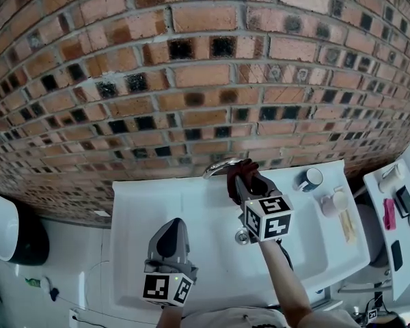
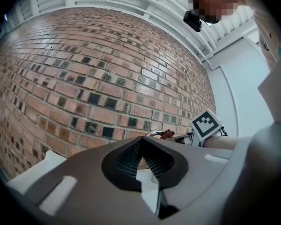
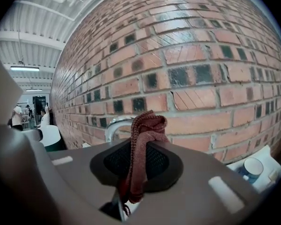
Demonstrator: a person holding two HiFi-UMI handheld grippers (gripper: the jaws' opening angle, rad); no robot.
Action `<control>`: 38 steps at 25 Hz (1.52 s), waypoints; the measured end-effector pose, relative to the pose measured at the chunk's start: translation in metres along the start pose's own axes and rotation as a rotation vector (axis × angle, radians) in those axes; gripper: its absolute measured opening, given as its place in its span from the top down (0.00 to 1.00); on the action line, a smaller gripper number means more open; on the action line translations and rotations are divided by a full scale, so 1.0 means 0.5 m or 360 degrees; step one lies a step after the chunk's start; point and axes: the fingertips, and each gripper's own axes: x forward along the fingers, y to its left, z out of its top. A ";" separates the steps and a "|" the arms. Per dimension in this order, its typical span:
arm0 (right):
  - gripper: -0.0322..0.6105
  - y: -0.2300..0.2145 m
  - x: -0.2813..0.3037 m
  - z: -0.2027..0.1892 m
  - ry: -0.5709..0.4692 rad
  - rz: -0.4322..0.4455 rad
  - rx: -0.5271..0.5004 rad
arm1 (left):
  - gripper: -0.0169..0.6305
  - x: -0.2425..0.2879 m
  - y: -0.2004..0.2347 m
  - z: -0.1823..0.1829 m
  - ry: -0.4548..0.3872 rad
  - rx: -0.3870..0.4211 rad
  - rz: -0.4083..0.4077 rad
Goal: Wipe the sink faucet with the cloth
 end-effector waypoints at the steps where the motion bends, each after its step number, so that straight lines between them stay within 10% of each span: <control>1: 0.87 0.013 -0.001 0.010 -0.0019 0.0012 -0.0009 | 0.97 0.000 -0.001 0.000 0.0001 0.0001 -0.0002; 19: 0.87 0.248 0.020 0.002 0.0016 0.0443 -0.0409 | 0.97 -0.006 0.011 0.004 -0.0006 0.0000 0.0015; 38: 0.87 0.069 0.000 0.132 -0.0160 0.0070 -0.0393 | 0.97 -0.005 0.018 0.001 -0.0002 -0.0009 0.0025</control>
